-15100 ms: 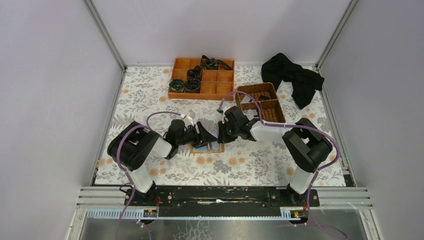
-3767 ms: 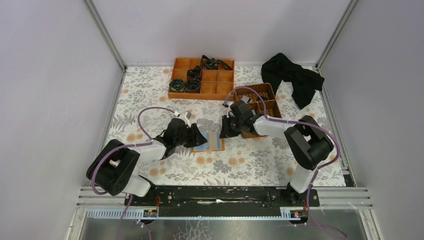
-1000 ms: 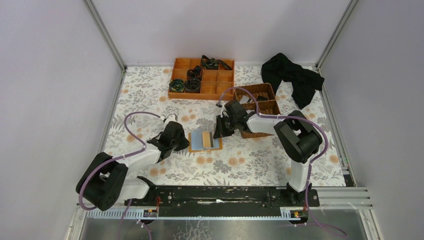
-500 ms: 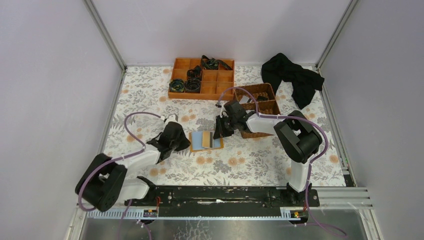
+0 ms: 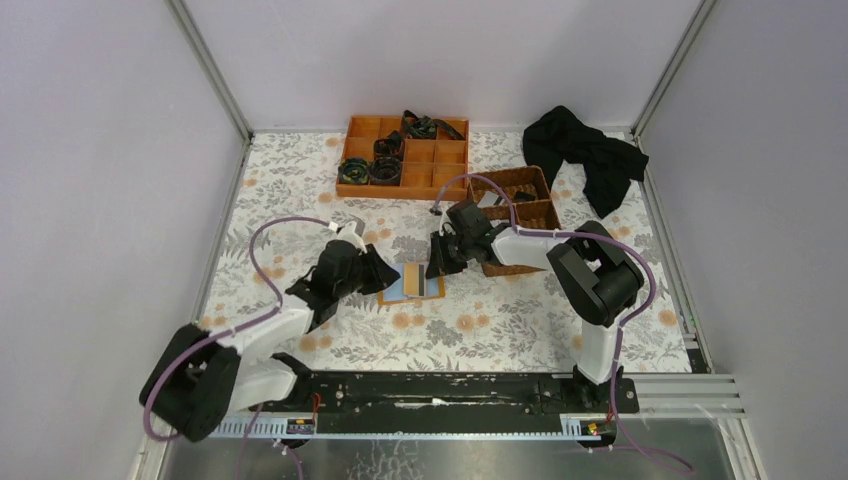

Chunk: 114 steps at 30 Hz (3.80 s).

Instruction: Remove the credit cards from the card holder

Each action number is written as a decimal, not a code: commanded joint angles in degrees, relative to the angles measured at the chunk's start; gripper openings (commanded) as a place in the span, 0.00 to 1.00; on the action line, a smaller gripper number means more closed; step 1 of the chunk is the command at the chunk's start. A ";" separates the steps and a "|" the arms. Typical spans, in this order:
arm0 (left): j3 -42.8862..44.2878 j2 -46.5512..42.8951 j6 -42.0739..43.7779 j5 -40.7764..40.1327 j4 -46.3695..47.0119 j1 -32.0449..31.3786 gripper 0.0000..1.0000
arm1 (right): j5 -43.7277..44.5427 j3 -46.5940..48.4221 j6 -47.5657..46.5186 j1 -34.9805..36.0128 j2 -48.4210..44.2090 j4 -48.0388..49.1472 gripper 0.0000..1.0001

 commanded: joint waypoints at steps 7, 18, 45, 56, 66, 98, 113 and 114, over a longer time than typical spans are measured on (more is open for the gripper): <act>-4.28 12.33 -3.80 18.18 27.17 -0.07 0.32 | -0.95 1.23 -0.89 0.65 0.77 0.63 0.12; -3.31 7.82 1.77 8.07 15.33 1.59 0.51 | -1.03 1.25 -1.06 0.66 1.34 0.88 0.12; -4.25 18.84 -3.13 17.50 27.42 3.61 0.08 | -0.99 1.51 -1.14 0.61 1.76 0.60 0.12; -4.04 17.85 -2.68 17.33 25.91 4.01 0.18 | -0.97 1.61 -1.12 0.61 2.16 0.49 0.12; -5.08 14.88 -2.49 15.97 24.92 4.64 0.25 | -0.93 2.05 -1.12 0.61 2.47 0.05 0.11; -5.77 12.47 -2.14 14.15 20.92 7.45 0.00 | -0.37 1.47 -0.83 0.57 2.67 0.38 0.11; -6.25 1.57 -1.70 11.83 11.49 13.06 0.00 | 1.45 1.25 -1.65 0.21 0.56 -0.78 0.10; -6.16 0.35 -1.89 11.69 11.17 13.29 0.00 | 1.51 1.24 -1.62 0.13 0.39 -0.70 0.10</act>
